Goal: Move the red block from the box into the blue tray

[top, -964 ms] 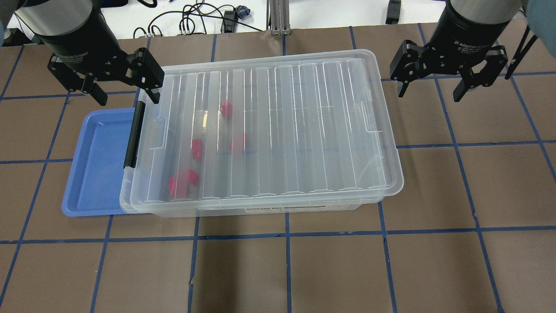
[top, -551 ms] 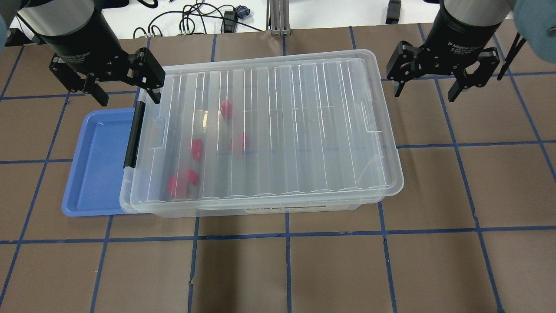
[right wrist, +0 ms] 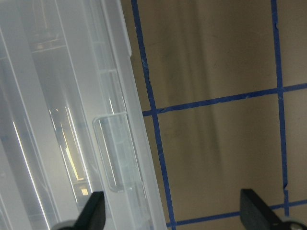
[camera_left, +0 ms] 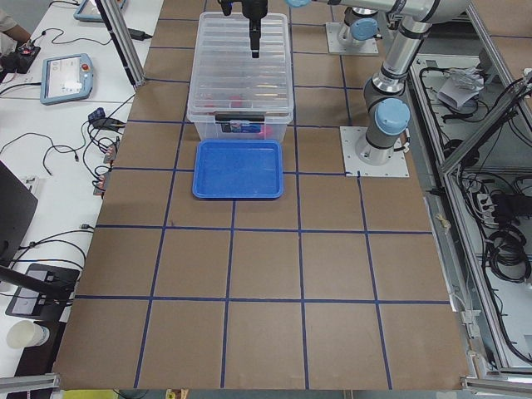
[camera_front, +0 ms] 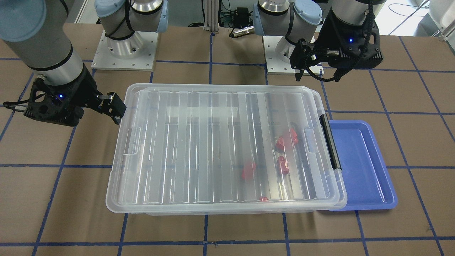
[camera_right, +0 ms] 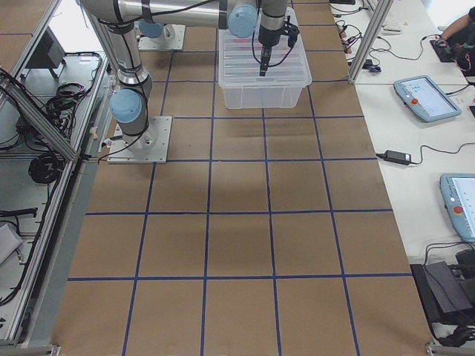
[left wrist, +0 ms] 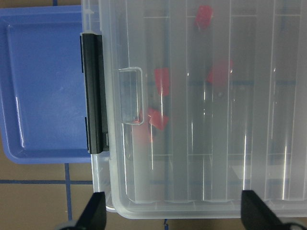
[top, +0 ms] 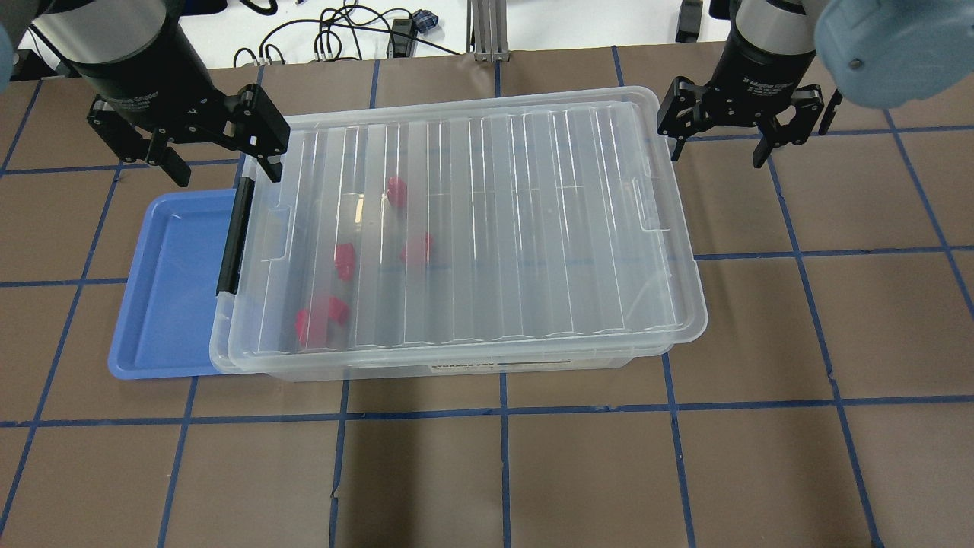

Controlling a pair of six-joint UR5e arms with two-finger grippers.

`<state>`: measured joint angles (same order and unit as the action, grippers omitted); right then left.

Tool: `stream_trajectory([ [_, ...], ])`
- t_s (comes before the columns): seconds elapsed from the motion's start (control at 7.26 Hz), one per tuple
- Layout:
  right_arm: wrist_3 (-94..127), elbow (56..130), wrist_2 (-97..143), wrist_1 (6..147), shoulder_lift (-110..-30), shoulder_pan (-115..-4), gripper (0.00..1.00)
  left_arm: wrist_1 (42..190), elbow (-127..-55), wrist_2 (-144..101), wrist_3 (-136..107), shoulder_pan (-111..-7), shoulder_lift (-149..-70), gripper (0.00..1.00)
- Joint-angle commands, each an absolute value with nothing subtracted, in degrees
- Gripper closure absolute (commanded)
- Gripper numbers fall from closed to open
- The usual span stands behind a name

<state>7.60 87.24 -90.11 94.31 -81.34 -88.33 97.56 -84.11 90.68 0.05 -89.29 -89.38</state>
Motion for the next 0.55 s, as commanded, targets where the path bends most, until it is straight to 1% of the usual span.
stream_trajectory([
  [0.0, 8.17, 87.36, -90.0, 96.33, -76.93, -88.33, 0.0, 97.56, -84.11, 90.44, -0.09, -89.3, -89.56, 0.0],
  [0.41, 7.82, 87.63, -89.56, 96.42, -73.84, -88.24, 0.0, 97.56, -84.11, 90.44, -0.09, -89.3, -89.56, 0.0],
])
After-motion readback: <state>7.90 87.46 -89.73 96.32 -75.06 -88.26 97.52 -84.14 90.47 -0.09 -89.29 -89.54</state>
